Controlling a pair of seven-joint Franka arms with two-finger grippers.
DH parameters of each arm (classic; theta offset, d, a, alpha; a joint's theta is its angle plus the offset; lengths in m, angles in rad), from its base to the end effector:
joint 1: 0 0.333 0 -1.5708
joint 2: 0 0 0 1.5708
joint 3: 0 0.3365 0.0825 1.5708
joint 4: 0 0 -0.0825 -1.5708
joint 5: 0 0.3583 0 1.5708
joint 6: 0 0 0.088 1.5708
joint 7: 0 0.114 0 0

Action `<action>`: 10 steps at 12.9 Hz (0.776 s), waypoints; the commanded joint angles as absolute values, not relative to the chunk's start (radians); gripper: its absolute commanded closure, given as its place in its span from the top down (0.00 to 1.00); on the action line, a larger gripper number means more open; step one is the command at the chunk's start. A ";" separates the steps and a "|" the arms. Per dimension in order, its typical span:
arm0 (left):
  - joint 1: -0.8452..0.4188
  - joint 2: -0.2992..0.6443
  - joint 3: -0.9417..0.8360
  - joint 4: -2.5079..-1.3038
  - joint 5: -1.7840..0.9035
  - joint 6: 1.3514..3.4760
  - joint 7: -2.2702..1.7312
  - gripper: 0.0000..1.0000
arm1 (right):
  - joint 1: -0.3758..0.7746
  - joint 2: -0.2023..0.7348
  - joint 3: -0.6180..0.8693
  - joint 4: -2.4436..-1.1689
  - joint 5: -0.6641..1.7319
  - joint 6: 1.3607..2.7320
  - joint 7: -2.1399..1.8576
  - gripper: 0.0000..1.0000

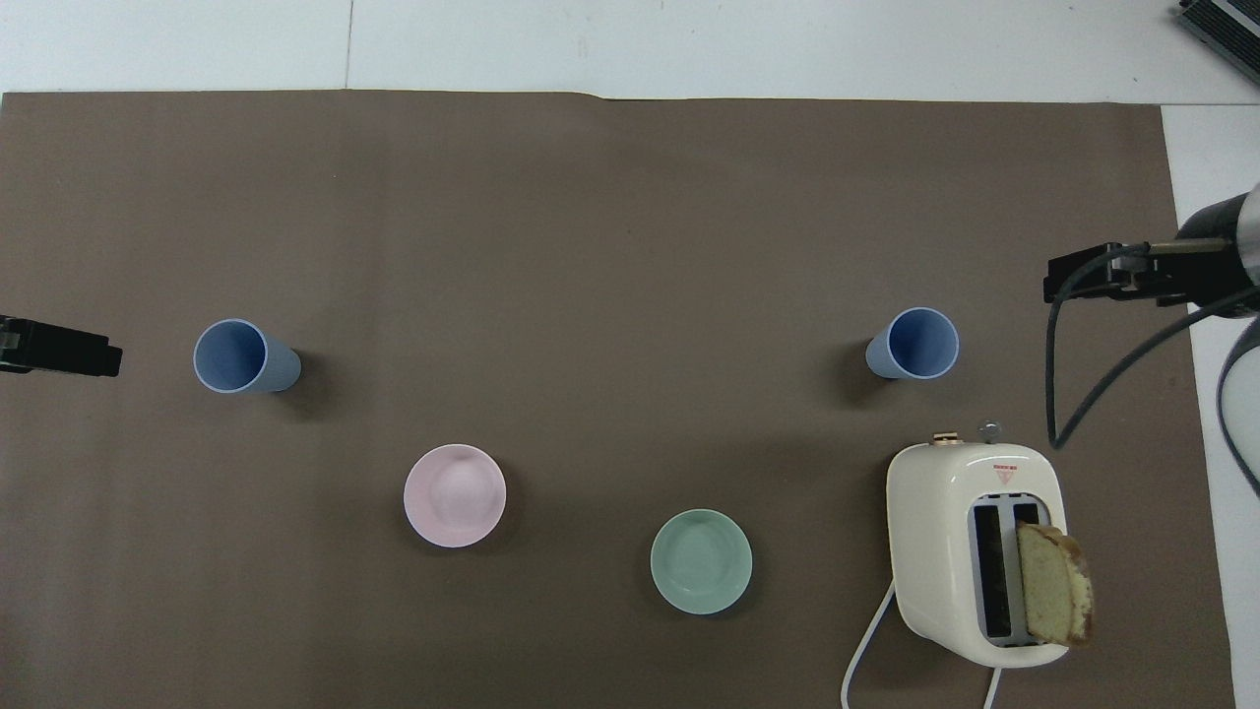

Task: Stack blue cups with both arms

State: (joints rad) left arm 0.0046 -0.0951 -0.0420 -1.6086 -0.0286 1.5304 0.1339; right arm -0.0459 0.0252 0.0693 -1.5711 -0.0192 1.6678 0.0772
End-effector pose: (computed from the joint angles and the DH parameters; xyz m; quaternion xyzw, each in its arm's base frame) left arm 0.4926 -0.0230 0.6662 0.9962 -0.0862 0.0090 0.0119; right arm 0.5471 0.0103 0.6333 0.9990 -0.0263 0.0362 0.0069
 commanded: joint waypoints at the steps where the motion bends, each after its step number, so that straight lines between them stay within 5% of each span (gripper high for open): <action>1: 0.005 -0.109 -0.037 -1.618 -0.032 1.523 0.140 1.00 | -0.058 0.020 0.075 -1.575 0.000 1.663 0.087 1.00; 10: 0.003 -0.110 -0.037 -1.628 -0.038 1.534 0.137 1.00 | -0.058 0.020 0.075 -1.575 0.000 1.663 0.087 1.00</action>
State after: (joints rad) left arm 0.0052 -0.0951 -0.0408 -1.6093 -0.0286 1.5308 0.1339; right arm -0.0459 0.0252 0.0693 -1.5711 -0.0192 1.6678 0.0772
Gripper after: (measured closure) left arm 0.000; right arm 0.000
